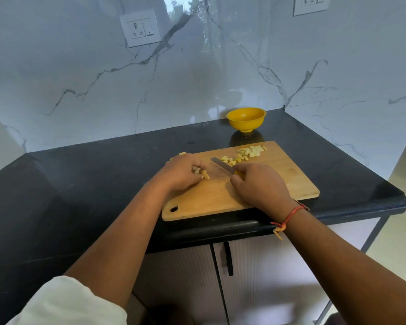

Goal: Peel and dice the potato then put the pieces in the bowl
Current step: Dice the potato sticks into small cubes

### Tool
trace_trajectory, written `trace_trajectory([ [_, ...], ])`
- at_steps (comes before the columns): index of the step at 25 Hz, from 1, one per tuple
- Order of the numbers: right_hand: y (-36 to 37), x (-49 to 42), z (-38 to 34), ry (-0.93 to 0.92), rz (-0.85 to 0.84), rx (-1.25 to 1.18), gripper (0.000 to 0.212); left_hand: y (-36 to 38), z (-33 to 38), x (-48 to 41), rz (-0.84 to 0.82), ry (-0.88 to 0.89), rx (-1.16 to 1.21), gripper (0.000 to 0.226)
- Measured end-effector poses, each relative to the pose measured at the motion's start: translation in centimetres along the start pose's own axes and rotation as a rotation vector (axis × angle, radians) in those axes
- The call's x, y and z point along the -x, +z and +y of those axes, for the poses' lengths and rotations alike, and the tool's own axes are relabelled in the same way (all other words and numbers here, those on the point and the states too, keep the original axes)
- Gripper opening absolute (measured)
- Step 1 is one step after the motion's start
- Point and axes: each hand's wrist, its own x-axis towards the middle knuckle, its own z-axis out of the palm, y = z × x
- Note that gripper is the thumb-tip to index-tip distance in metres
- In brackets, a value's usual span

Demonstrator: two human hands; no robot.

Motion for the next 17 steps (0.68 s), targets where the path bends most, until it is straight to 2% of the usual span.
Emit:
trace_trajectory([
  [4, 0.3, 0.1, 0.0, -0.011, 0.033, 0.017, 0.042, 0.8, 0.7, -0.6, 0.123, -0.019, -0.035, 0.017],
  [11, 0.5, 0.0, 0.0, -0.014, 0.033, 0.052, 0.04, 4.4, 1.2, -1.0, 0.469, -0.078, 0.073, 0.011],
  [13, 0.6, 0.1, -0.1, -0.021, 0.03, 0.074, 0.042, 4.6, 1.2, -1.0, 0.51, -0.089, 0.085, 0.011],
  [17, 0.6, 0.3, -0.4, -0.056, 0.025, 0.106, 0.041, 4.6, 1.2, -0.9, 0.482, -0.103, 0.098, 0.016],
])
